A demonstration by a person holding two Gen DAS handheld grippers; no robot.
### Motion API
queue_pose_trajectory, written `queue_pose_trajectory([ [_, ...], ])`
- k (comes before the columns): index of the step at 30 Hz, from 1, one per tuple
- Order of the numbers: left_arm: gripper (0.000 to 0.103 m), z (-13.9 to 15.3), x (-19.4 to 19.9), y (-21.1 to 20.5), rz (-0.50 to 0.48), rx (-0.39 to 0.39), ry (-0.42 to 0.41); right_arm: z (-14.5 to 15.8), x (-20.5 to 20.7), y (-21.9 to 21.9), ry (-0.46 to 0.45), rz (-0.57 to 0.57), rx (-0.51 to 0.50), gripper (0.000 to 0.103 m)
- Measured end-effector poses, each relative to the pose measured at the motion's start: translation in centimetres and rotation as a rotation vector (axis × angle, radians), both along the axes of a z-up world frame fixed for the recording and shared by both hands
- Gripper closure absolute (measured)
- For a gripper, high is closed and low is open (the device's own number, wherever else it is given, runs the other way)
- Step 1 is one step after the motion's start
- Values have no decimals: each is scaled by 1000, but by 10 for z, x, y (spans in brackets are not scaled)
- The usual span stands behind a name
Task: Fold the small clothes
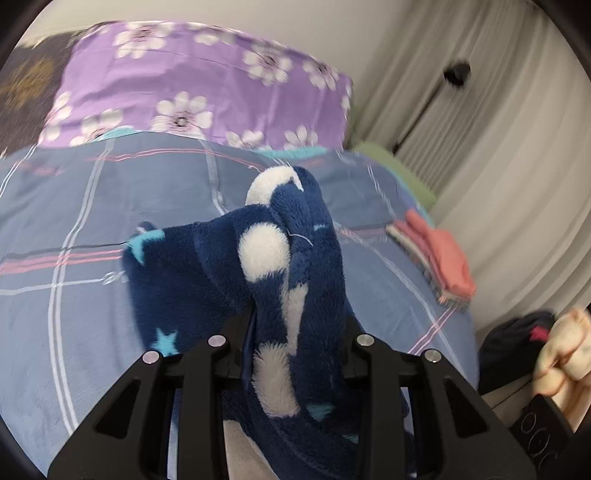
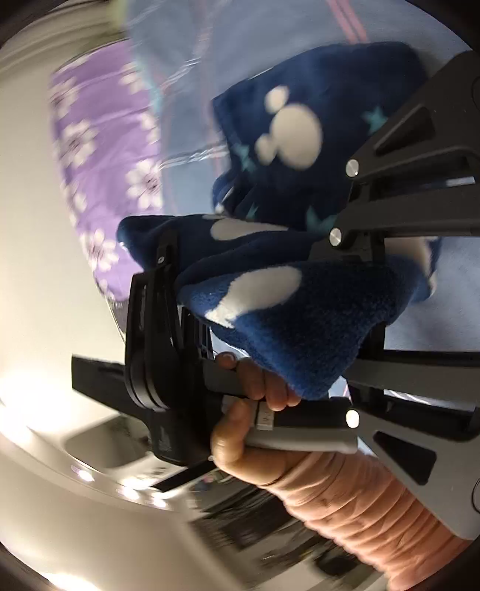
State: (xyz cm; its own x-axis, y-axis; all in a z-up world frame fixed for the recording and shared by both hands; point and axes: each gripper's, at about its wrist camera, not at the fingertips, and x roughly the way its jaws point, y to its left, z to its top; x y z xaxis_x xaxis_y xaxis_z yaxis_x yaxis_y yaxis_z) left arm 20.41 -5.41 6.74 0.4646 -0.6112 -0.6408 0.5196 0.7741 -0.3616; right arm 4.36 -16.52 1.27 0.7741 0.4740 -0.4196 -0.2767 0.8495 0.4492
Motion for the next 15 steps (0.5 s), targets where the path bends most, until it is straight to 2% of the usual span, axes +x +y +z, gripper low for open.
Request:
queue_pose_trajectory([
  [5, 72, -18, -1, -88, -41, 178, -25, -27, -6, -66, 81, -65, 143, 87],
  [10, 67, -46, -6, -147, -88, 321, -46, -58, -10, -116, 165, -97, 248, 87],
  [13, 55, -64, -11, -171, -104, 410, -73, -82, -3, -132, 243, -95, 323, 86],
  [15, 42, -72, -20, -183, -136, 459, -114, -100, -1, -139, 293, -89, 368, 84],
])
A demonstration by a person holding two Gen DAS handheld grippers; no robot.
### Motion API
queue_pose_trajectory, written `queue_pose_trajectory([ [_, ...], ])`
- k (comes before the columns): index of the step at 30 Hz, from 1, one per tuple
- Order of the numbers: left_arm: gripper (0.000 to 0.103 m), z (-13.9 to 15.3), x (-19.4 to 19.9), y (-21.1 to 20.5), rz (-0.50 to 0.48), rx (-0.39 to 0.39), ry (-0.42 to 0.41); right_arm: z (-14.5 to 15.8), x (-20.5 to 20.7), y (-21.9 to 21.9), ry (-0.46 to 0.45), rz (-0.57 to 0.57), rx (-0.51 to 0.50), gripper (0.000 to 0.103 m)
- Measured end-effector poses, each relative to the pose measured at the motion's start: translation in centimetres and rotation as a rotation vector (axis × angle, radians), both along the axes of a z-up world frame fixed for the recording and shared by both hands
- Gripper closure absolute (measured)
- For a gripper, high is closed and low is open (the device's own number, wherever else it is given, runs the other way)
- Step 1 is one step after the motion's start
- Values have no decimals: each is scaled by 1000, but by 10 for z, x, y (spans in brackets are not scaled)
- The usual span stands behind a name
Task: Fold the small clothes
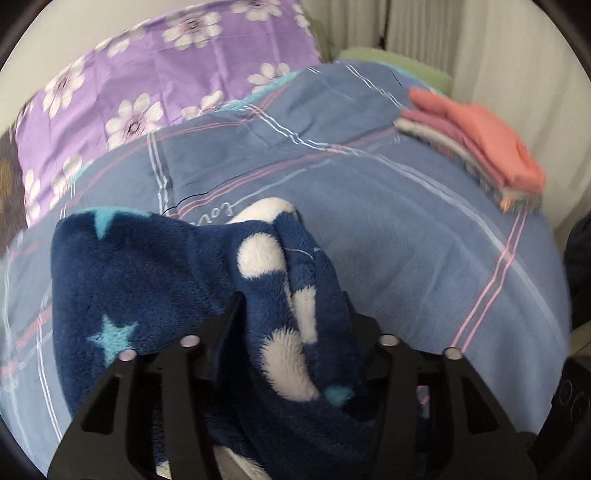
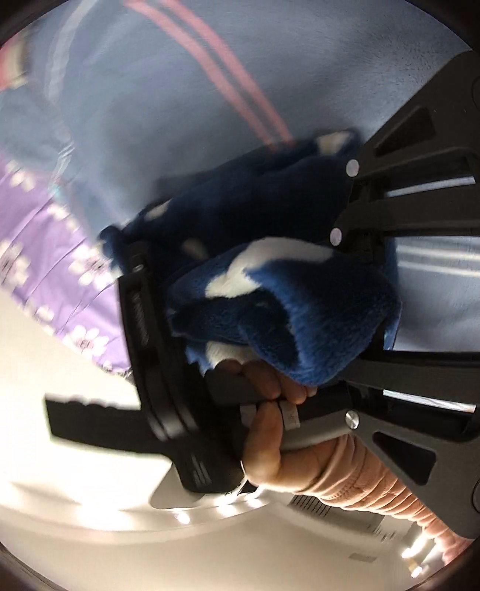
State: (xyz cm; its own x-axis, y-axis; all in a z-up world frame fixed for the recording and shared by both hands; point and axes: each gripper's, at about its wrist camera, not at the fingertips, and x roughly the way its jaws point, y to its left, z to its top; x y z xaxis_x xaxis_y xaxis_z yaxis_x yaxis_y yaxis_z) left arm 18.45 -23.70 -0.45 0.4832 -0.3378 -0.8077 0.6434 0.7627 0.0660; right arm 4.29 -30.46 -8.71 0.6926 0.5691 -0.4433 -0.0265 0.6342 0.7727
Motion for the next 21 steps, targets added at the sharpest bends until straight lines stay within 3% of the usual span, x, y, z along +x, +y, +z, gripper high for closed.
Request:
queue_pose_trajectory([
  [3, 35, 1, -12, -10, -52, 19, -42, -12, 1, -5, 20, 10, 22, 82],
  [7, 35, 23, -24, -1, -67, -65, -49, -16, -1, -8, 11, 24, 42, 81],
  [9, 35, 41, -33, 16, -43, -96, -107, -17, -2, -10, 5, 28, 42, 80],
  [11, 36, 51, -38, 31, -12, -74, -175, -18, -5, -10, 0, 31, 45, 78],
  [14, 43, 60, -39, 65, 56, -46, -236, -20, -11, -11, -1, 35, 52, 76],
  [18, 59, 49, -29, 97, 113, -2, -213, -19, -14, -15, 0, 30, 46, 75],
  [21, 65, 43, -23, 105, 113, -23, -203, -12, -21, -17, -3, 23, 23, 74],
])
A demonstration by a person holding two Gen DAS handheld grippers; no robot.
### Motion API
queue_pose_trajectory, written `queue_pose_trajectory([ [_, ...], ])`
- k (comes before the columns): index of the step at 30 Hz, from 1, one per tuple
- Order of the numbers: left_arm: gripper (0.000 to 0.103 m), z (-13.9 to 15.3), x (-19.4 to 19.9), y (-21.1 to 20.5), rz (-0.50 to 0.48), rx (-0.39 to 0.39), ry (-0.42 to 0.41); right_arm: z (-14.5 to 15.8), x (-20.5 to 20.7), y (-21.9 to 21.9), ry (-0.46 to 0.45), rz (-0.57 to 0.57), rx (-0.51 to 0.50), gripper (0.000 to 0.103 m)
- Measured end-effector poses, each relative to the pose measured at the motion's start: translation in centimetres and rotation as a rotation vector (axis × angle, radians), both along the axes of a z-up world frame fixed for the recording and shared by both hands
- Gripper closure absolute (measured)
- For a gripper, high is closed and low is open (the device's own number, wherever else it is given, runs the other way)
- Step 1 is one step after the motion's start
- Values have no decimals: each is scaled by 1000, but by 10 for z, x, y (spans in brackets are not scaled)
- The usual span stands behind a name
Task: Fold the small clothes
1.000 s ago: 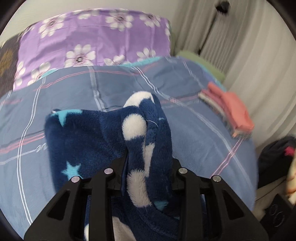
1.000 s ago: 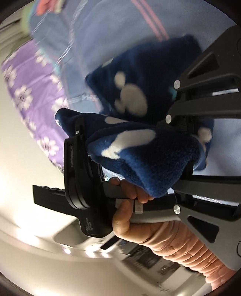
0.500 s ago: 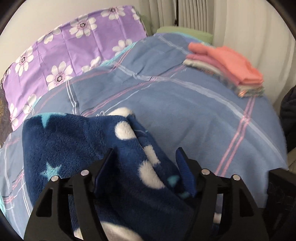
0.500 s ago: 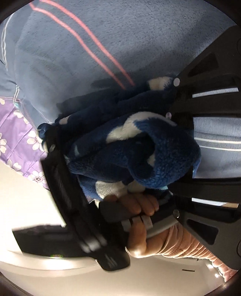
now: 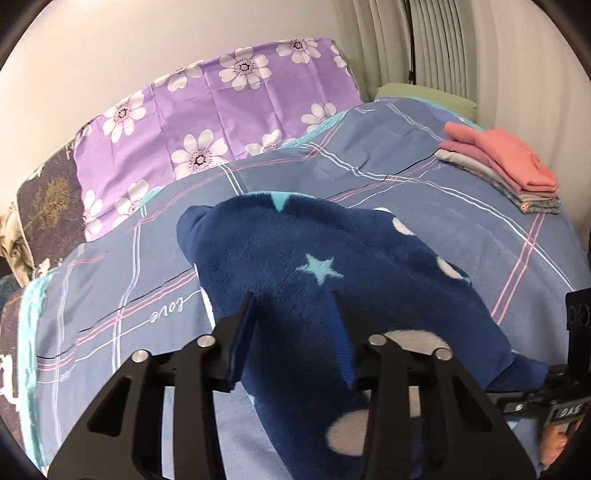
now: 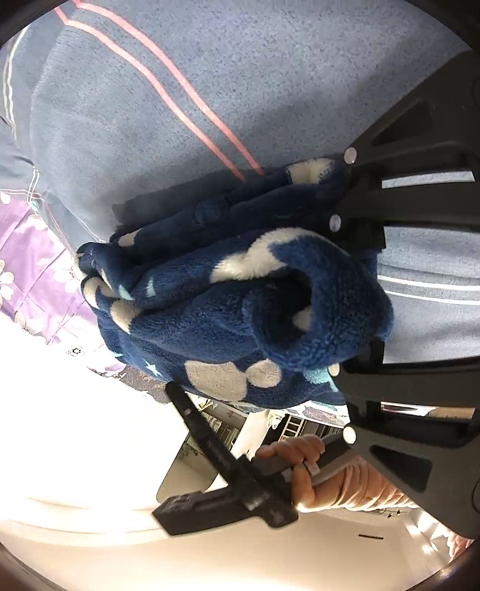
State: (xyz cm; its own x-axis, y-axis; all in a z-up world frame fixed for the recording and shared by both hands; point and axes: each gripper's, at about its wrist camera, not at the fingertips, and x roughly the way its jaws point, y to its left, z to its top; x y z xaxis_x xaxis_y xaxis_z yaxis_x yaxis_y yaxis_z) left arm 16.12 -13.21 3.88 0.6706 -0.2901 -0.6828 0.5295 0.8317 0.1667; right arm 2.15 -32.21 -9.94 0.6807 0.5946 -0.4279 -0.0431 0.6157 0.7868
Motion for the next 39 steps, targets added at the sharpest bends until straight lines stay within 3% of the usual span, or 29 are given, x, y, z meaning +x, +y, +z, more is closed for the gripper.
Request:
queue_pose_trajectory([
  [4, 66, -14, 10, -14, -31, -11, 30, 12, -10, -3, -2, -26, -36, 71],
  [7, 60, -32, 18, -29, -66, 15, 83, 25, -24, -9, -13, -81, -95, 60],
  [9, 59, -41, 21, -34, -64, 29, 86, 38, -36, -13, -31, -151, -197, 48],
  [11, 59, -44, 20, -36, -67, 38, 80, 51, -46, -12, -68, -193, -287, 48],
  [13, 59, -45, 18, -36, -71, 53, 68, 69, -54, -8, -122, -214, -361, 57],
  [16, 59, -47, 17, -35, -72, 62, 60, 96, -54, 5, -233, -128, -376, 71],
  [20, 58, -46, 17, -37, -64, 58, 62, 111, -36, 38, -309, 15, -373, 73],
  [23, 57, -46, 17, -37, -55, 41, 60, 88, -14, 50, -206, 12, -475, 73],
  [24, 57, -46, 18, -36, -53, 30, 59, 70, -1, 51, -122, -19, -536, 87],
  [25, 55, -45, 17, -35, -53, 14, 60, 56, 6, 50, -86, -21, -545, 94],
  [26, 52, -45, 17, -33, -56, -6, 56, 40, 11, 47, -83, -3, -504, 94],
  [28, 48, -40, 9, -33, -58, -14, 17, 38, 10, 44, -84, -2, -474, 95],
  [31, 42, -27, -9, -27, -41, -3, -53, 41, 9, 53, -89, 4, -526, 95],
  [35, 27, -10, -64, 7, -74, -35, -115, 40, 5, 55, -104, 2, -534, 95],
  [39, 19, -15, -121, 42, -87, -41, -125, 39, 6, 48, -106, 1, -516, 95],
])
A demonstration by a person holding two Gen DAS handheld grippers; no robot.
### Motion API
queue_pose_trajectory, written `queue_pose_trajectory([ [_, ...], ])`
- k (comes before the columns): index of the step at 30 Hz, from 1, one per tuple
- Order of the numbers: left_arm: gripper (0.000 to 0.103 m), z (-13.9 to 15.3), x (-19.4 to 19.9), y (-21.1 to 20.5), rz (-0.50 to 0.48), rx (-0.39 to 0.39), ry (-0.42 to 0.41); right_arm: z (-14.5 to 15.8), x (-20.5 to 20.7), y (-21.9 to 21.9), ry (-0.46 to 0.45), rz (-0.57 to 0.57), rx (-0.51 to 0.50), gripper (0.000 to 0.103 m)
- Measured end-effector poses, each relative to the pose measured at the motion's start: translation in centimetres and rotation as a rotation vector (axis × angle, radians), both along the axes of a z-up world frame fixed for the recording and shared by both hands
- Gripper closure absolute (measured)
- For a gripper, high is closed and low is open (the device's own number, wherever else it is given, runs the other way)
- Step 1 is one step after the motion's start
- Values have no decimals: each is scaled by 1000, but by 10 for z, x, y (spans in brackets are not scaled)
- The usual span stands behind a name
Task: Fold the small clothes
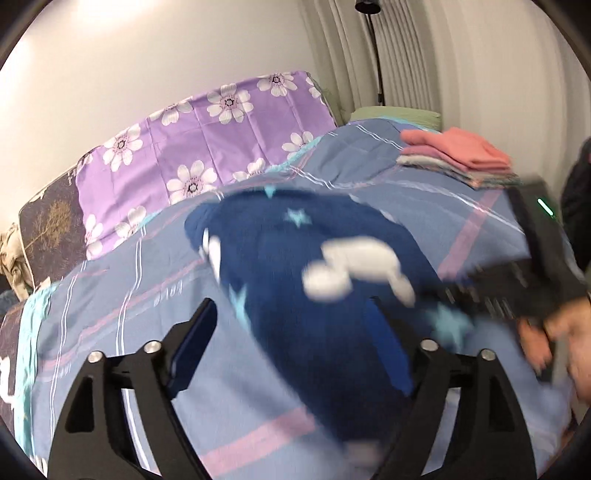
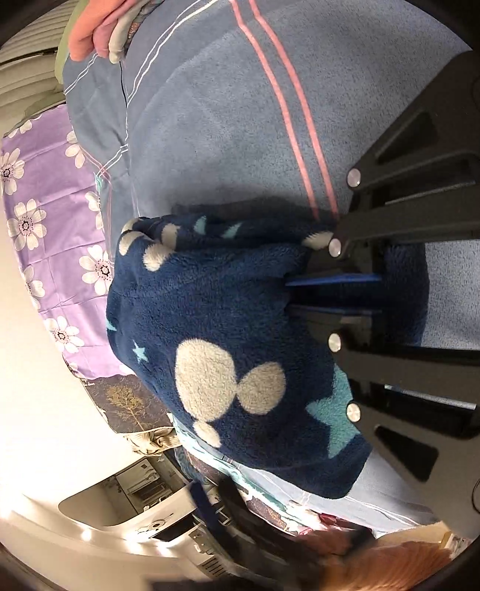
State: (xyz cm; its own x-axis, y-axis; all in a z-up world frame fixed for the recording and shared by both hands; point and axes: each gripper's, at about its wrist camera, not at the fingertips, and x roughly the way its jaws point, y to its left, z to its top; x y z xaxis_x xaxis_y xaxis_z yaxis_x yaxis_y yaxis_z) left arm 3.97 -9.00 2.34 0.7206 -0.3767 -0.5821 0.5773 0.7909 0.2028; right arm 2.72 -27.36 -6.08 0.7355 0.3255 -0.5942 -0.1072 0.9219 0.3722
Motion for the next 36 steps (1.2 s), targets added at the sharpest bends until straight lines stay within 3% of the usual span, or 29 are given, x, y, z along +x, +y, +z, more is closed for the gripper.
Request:
queue_pose_trajectory([
  [4, 19, -21, -36, 13, -35, 1, 66, -1, 1, -1, -2, -1, -1, 95],
  [6, 18, -36, -44, 6, -46, 46, 76, -1, 1, -1, -3, -1, -4, 95],
  [9, 18, -61, -37, -15, 8, 158, 73, 0, 1, -1, -4, -1, -5, 95],
  [13, 18, -85, -12, -33, 63, 198, 126, 0, 2, -2, -5, -2, -3, 95],
  [17, 18, -73, -7, -24, 208, 213, 28, 0, 2, -2, -5, -13, -14, 95],
  [19, 18, -74, -12, -11, 261, 261, -10, 0, 3, -1, -4, -15, -25, 97],
  [23, 19, -85, -11, 3, 274, 217, 57, -1, 4, 2, -5, 0, -35, 97],
  [25, 26, -84, -14, -1, 268, 227, 48, -2, 5, 0, -4, -1, -26, 97],
  [31, 62, -73, -40, -9, 118, 257, 43, -4, 8, -8, 0, 3, 23, 97],
  [33, 74, -64, -48, -6, 72, 231, 76, -4, 8, -8, -2, 2, 18, 97],
  [36, 80, -41, -54, 5, 30, 144, 119, -4, 9, -7, -4, 2, 13, 97],
])
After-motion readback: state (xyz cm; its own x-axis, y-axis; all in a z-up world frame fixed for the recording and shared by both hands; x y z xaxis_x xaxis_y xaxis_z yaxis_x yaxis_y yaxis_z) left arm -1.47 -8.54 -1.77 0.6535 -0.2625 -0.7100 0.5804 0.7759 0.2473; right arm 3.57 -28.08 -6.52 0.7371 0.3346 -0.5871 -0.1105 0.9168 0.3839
